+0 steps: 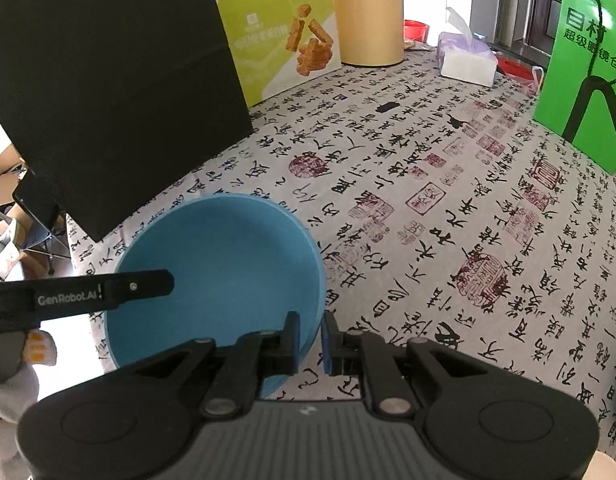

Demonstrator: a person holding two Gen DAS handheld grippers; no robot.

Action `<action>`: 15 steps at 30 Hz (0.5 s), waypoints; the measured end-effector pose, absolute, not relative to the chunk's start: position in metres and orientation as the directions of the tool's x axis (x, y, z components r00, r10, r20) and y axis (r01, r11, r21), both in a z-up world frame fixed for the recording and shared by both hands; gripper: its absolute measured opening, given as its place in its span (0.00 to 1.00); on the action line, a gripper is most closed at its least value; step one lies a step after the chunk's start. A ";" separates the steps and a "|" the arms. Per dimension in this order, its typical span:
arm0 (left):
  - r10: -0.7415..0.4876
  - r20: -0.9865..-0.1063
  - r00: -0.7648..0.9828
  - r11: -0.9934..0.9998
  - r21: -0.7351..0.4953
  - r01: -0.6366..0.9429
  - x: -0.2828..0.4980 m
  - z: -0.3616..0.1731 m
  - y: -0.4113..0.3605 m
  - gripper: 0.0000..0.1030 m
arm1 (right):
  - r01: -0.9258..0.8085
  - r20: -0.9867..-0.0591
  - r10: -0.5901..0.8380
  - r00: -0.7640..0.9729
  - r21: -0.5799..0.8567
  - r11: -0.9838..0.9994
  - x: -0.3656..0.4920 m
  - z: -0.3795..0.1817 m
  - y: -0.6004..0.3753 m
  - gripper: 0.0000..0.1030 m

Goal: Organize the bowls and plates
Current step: 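Carry both gripped blue bowls toward the black paper bag, then lower both blue bowls onto the table and open both grippers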

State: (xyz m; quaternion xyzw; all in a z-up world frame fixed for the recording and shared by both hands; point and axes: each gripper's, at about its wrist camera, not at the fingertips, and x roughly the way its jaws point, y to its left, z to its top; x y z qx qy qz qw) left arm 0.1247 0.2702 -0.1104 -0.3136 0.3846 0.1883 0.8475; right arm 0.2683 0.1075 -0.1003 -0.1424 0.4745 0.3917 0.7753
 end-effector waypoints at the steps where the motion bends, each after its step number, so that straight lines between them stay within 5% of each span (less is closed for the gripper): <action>1: 0.078 -0.768 0.636 0.731 -0.390 -0.560 0.125 -0.110 0.271 0.21 | -0.743 -0.847 0.474 0.242 0.153 0.652 0.268 -0.100 0.108 0.14; 5: 0.091 -0.754 0.650 0.736 -0.389 -0.554 0.122 -0.105 0.271 0.26 | -0.751 -0.836 0.489 0.250 0.151 0.642 0.266 -0.097 0.107 0.15; 8: 0.105 -0.750 0.654 0.740 -0.380 -0.554 0.121 -0.102 0.268 0.47 | -0.752 -0.827 0.501 0.256 0.156 0.641 0.266 -0.095 0.106 0.31; 15: 0.159 -0.710 0.686 0.769 -0.347 -0.537 0.112 -0.089 0.262 0.74 | -0.759 -0.787 0.551 0.277 0.173 0.628 0.262 -0.084 0.094 0.61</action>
